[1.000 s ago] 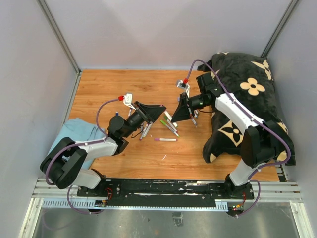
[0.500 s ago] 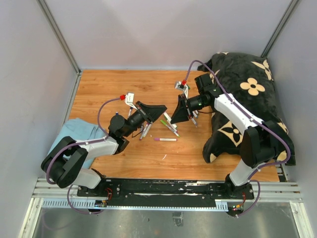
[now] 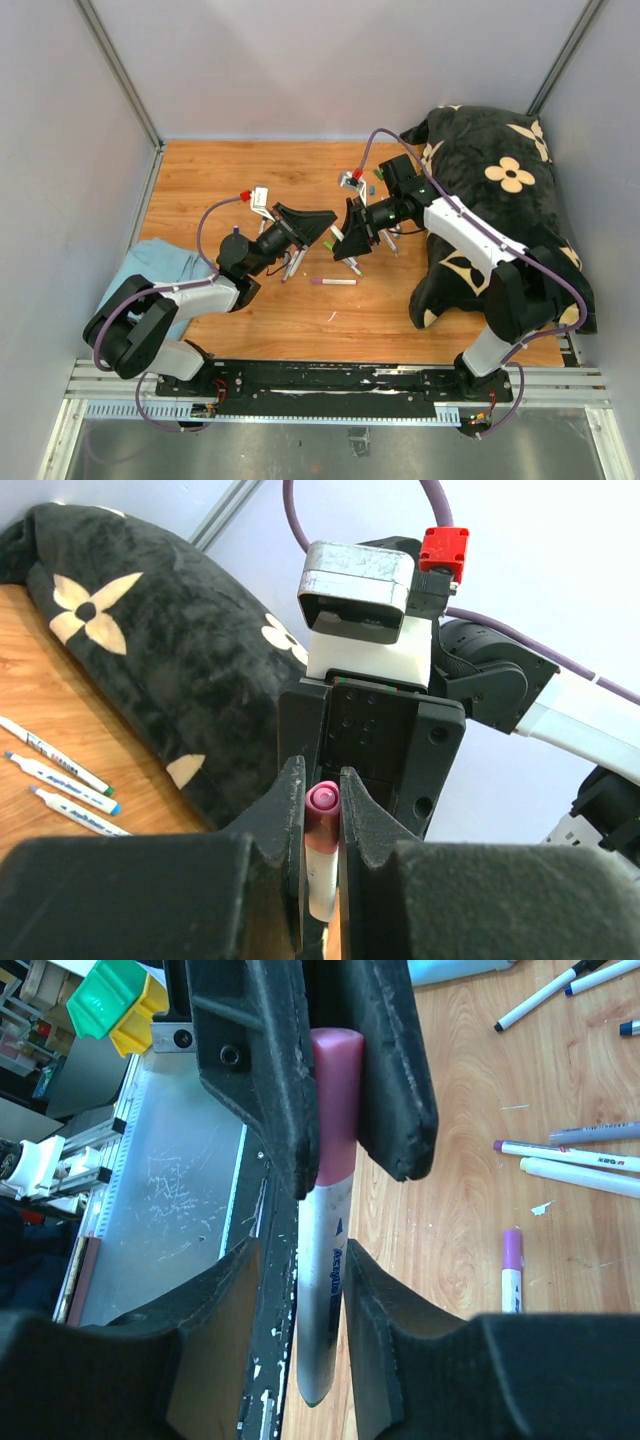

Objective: Open the pen caps
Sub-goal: Open the pen cap from the pen, then place the pen at the center of the board, then place the pen cap at the center of the board, then pick up the pen from the center of the board.

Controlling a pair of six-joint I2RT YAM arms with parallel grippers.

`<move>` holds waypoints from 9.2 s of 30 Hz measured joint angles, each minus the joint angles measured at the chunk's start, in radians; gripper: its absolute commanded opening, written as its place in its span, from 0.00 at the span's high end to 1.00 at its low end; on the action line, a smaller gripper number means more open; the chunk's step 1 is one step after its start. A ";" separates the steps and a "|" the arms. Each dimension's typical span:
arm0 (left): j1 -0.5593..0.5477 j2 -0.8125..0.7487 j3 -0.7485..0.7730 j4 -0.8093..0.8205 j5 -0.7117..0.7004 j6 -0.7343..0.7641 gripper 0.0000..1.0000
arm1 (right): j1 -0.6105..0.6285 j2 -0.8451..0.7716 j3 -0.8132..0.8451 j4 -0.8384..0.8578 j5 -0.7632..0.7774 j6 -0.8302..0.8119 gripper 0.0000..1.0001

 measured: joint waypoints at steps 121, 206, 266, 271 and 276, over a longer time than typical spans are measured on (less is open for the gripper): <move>0.156 0.052 -0.046 -0.357 -0.046 -0.079 1.00 | -0.131 -0.047 0.005 0.048 0.964 0.008 0.57; 0.039 -0.241 0.081 -0.827 -0.128 0.468 0.17 | -0.240 -0.137 -0.053 0.054 0.513 -0.045 0.53; 0.039 -0.729 -0.325 -0.785 -0.250 0.344 0.01 | 0.096 0.345 0.084 0.056 1.122 0.084 0.75; 0.039 -0.727 -0.326 -0.780 -0.248 0.340 0.01 | 0.090 0.361 0.098 0.031 1.130 0.066 0.71; 0.039 -0.721 -0.326 -0.771 -0.245 0.336 0.01 | 0.090 0.383 0.131 0.002 1.139 0.051 0.71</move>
